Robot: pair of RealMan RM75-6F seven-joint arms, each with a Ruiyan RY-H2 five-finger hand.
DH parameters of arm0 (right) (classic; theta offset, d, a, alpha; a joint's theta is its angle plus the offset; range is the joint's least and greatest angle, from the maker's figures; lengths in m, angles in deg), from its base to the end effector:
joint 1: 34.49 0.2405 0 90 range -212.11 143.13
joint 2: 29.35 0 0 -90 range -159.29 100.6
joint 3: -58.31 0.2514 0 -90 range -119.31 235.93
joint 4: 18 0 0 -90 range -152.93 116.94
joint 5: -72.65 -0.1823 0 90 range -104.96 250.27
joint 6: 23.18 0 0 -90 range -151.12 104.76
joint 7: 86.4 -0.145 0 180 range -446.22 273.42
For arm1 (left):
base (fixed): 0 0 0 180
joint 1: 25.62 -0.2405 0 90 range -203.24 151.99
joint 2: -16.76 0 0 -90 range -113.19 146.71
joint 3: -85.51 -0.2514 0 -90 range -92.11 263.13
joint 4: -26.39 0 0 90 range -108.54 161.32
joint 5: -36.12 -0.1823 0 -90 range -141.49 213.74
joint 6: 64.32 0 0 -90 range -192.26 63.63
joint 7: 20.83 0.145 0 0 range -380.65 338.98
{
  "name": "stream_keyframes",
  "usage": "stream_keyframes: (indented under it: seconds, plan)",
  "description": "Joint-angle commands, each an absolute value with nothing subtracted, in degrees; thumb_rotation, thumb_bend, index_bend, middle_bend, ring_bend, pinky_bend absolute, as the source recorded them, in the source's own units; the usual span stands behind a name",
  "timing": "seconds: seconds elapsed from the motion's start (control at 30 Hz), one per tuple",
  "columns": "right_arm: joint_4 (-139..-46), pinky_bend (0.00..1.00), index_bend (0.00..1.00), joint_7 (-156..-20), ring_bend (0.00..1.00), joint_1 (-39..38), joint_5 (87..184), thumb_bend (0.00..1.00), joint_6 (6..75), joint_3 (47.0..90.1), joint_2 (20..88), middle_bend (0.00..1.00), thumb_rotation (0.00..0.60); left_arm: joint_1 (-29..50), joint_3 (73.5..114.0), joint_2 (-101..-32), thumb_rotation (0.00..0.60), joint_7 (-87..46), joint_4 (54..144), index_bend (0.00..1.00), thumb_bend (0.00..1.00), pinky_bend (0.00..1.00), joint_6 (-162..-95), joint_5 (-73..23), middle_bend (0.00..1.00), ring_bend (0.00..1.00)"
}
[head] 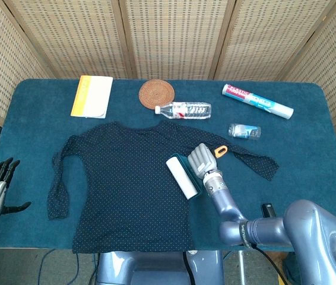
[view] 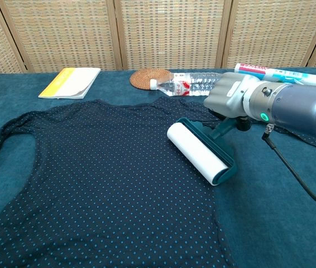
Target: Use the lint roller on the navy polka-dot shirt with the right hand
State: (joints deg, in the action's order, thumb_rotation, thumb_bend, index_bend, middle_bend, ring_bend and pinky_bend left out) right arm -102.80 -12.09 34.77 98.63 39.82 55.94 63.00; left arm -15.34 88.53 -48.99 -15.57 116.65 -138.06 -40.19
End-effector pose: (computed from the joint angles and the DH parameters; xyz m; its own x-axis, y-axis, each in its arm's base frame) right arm -0.0906 -0.3714 -0.0140 0.9820 -0.0248 0.1870 -0.1792 -0.4327 0.8835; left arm -0.3151 0.2064 0.1603 0.4520 0.1638 0.8768 0.8829 0.0582 -0.4660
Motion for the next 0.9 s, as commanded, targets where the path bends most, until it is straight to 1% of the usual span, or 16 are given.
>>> stream_keyframes:
  seconds: [0.03, 0.17, 0.23, 0.3, 0.37, 0.47, 0.5, 0.53, 0.57, 0.6, 0.63, 0.67, 0.7, 0.73, 0.8, 0.9]
  plan:
    - [-104.59, 1.0, 0.0, -13.7, 1.0, 33.69, 101.19, 0.0, 41.69, 56.38, 61.98, 1.0, 0.6, -15.36, 88.47, -48.86, 0.6, -15.82, 116.73, 0.0, 0.0, 0.0, -138.1, -40.37, 0.0, 0.0]
    - [-108.27, 1.0, 0.0, -16.26, 1.0, 31.76, 104.68, 0.0, 44.59, 56.38, 59.22, 1.0, 0.6, -15.5, 88.38, -48.58, 0.6, -16.51, 116.96, 0.0, 0.0, 0.0, -138.45, -40.89, 0.0, 0.0]
    - [-112.27, 1.0, 0.0, -20.66, 1.0, 28.87, 108.5, 0.0, 47.86, 56.02, 55.61, 1.0, 0.6, -15.76, 88.23, -48.25, 0.6, -17.28, 117.24, 0.0, 0.0, 0.0, -139.16, -41.72, 0.0, 0.0]
    - [-114.69, 1.0, 0.0, -25.16, 1.0, 26.32, 113.47, 0.0, 49.5, 54.9, 52.66, 1.0, 0.6, -15.97, 88.06, -48.04, 0.6, -18.1, 117.27, 0.0, 0.0, 0.0, -139.77, -42.55, 0.0, 0.0]
    - [-115.67, 1.0, 0.0, -33.87, 1.0, 22.16, 121.82, 0.0, 51.73, 53.26, 49.14, 1.0, 0.6, -16.25, 87.88, -47.87, 0.6, -19.34, 117.2, 0.0, 0.0, 0.0, -140.85, -43.98, 0.0, 0.0]
    - [-113.37, 1.0, 0.0, -46.23, 1.0, 16.98, 133.12, 0.0, 55.14, 51.07, 46.73, 0.99, 0.6, -16.54, 87.6, -47.72, 0.6, -20.43, 117.05, 0.0, 0.0, 0.0, -141.81, -45.32, 0.0, 0.0]
    - [-112.11, 1.0, 0.0, -49.87, 0.99, 15.31, 136.15, 0.0, 56.58, 50.54, 46.39, 0.97, 0.6, -16.64, 87.5, -47.67, 0.6, -20.71, 117.04, 0.0, 0.0, 0.0, -142.06, -45.68, 0.0, 0.0]
    - [-110.89, 0.97, 0.0, -53.4, 0.96, 13.48, 138.79, 0.0, 58.23, 49.96, 46.13, 0.93, 0.6, -16.75, 87.37, -47.59, 0.6, -20.98, 117.04, 0.0, 0.0, 0.0, -142.33, -46.05, 0.0, 0.0]
    - [-109.85, 0.93, 0.0, -56.58, 0.93, 11.67, 140.91, 0.0, 59.7, 49.37, 45.9, 0.89, 0.6, -16.89, 87.28, -47.51, 0.6, -21.25, 117.04, 0.0, 0.0, 0.0, -142.63, -46.36, 0.0, 0.0]
    - [-109.14, 0.81, 0.0, -59.46, 0.83, 9.51, 142.41, 0.0, 61.41, 48.66, 45.57, 0.8, 0.6, -17.08, 87.21, -47.42, 0.6, -21.56, 117.1, 0.0, 0.0, 0.0, -143.04, -46.64, 0.0, 0.0]
    - [-108.57, 0.62, 0.0, -61.4, 0.68, 7.8, 143.42, 0.0, 62.52, 48.16, 45.34, 0.66, 0.6, -17.23, 87.16, -47.33, 0.6, -21.79, 117.14, 0.0, 0.0, 0.0, -143.35, -46.84, 0.0, 0.0]
    - [-108.56, 0.49, 0.0, -63.5, 0.56, 5.72, 143.45, 0.0, 63.61, 47.77, 45.06, 0.55, 0.6, -17.43, 87.07, -47.22, 0.6, -22.0, 117.24, 0.0, 0.0, 0.0, -143.74, -47.11, 0.0, 0.0]
    - [-108.67, 0.28, 0.0, -65.41, 0.33, 4.09, 143.79, 0.0, 64.43, 47.6, 44.89, 0.36, 0.6, -17.62, 86.96, -47.14, 0.6, -22.14, 117.31, 0.0, 0.0, 0.0, -144.12, -47.4, 0.0, 0.0]
    - [-108.88, 0.13, 0.0, -66.99, 0.14, 3.13, 143.94, 0.0, 64.64, 47.54, 44.78, 0.18, 0.6, -17.7, 86.92, -47.11, 0.6, -22.18, 117.36, 0.0, 0.0, 0.0, -144.32, -47.58, 0.0, 0.0]
    - [-109.04, 0.0, 0.0, -71.78, 0.0, 0.03, 143.95, 0.0, 65.25, 47.2, 44.14, 0.02, 0.6, -18.03, 86.86, -47.18, 0.6, -22.04, 117.57, 0.0, 0.0, 0.0, -145.33, -48.25, 0.0, 0.0]
    - [-107.56, 0.0, 0.0, -74.58, 0.0, -3.99, 144.83, 0.0, 66.79, 47.06, 44.09, 0.0, 0.6, -18.7, 86.52, -47.8, 0.6, -21.38, 117.43, 0.0, 0.0, 0.0, -146.99, -49.48, 0.0, 0.0]
